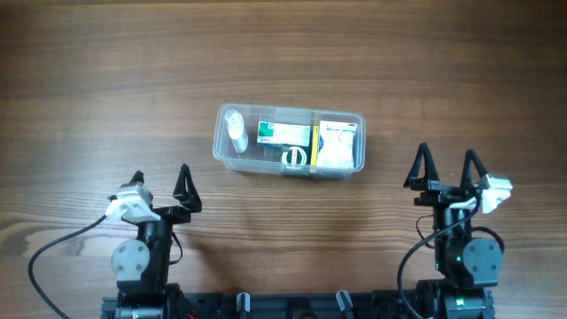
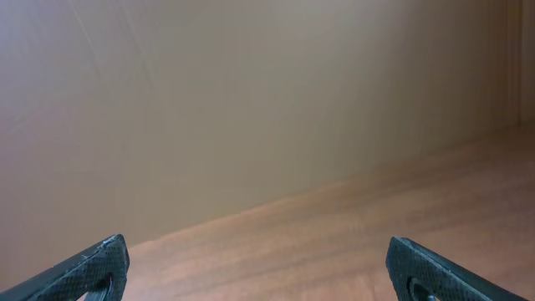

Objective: Pack container

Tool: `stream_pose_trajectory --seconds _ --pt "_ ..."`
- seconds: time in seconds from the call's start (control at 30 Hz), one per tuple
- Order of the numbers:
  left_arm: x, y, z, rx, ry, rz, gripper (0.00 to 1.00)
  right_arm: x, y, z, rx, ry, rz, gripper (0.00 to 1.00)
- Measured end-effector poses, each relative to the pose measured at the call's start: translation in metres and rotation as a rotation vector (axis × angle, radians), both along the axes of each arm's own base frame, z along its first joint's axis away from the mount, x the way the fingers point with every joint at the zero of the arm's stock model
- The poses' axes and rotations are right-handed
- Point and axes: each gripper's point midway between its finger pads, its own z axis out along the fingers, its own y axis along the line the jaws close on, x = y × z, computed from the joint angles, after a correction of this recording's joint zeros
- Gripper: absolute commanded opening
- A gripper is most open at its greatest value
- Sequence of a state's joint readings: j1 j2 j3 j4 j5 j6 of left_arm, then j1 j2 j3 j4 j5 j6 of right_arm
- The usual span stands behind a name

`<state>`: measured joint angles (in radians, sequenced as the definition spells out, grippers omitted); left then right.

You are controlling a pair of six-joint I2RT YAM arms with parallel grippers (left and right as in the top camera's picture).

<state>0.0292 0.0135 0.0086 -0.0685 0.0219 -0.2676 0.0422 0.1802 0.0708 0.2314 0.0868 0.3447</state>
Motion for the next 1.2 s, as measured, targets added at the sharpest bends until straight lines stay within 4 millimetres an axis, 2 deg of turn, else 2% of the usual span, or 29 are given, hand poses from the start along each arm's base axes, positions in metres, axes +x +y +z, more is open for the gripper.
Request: stream_pose_trajectory --seconds 0.2,0.6,0.93,1.2 --pt "0.0 0.0 0.0 0.0 0.0 0.0 1.0 -0.002 0.0 -0.022 0.025 0.028 0.003 1.0" --pt "0.0 0.0 0.0 0.0 0.0 0.0 1.0 -0.007 0.0 -0.045 0.019 0.109 0.002 1.0" --pt "0.0 0.0 0.0 0.0 0.0 0.0 1.0 -0.007 0.021 -0.05 -0.26 0.125 0.112 1.0" --pt "0.0 0.0 0.0 0.0 0.0 0.0 1.0 -0.008 0.025 -0.05 -0.331 0.121 0.128 1.0"
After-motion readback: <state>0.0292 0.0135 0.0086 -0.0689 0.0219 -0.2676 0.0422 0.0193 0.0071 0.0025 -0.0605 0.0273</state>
